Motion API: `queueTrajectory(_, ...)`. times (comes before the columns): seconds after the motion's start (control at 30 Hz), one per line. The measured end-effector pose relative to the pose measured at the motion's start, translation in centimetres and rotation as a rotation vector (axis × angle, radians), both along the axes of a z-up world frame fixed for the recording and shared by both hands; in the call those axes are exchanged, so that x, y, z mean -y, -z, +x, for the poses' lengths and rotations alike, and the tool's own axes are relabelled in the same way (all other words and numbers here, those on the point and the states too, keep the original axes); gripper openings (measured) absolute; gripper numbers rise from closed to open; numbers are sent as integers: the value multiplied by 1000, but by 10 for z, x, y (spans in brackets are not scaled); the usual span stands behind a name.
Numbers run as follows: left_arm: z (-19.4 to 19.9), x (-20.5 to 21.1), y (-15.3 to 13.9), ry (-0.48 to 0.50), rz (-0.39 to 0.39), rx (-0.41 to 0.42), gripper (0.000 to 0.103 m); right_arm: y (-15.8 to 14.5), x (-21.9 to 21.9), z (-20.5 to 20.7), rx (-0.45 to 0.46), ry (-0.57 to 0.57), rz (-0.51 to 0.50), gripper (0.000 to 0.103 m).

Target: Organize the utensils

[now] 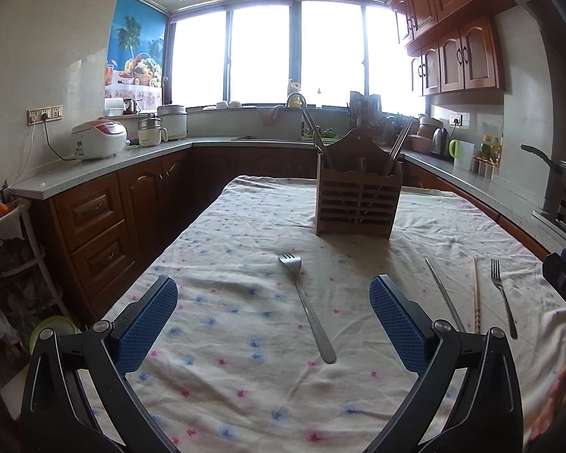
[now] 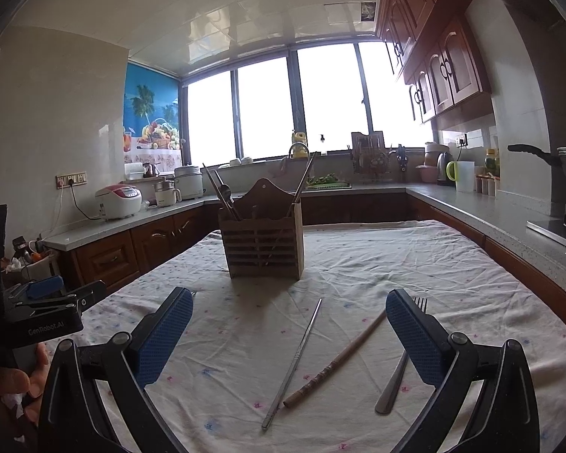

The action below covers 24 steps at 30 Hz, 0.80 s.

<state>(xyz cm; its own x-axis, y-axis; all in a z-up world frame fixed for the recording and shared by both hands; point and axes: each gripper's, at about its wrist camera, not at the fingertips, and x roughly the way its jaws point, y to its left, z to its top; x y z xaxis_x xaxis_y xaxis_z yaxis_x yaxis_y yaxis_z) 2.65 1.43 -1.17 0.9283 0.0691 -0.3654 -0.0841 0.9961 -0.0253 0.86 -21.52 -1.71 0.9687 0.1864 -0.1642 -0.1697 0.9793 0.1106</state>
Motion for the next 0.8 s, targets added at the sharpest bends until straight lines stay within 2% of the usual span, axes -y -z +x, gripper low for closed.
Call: queueTrajectory(0.8,0,7,-2,21,34,-14,103,2,-3,1,-5,-6,-12,103)
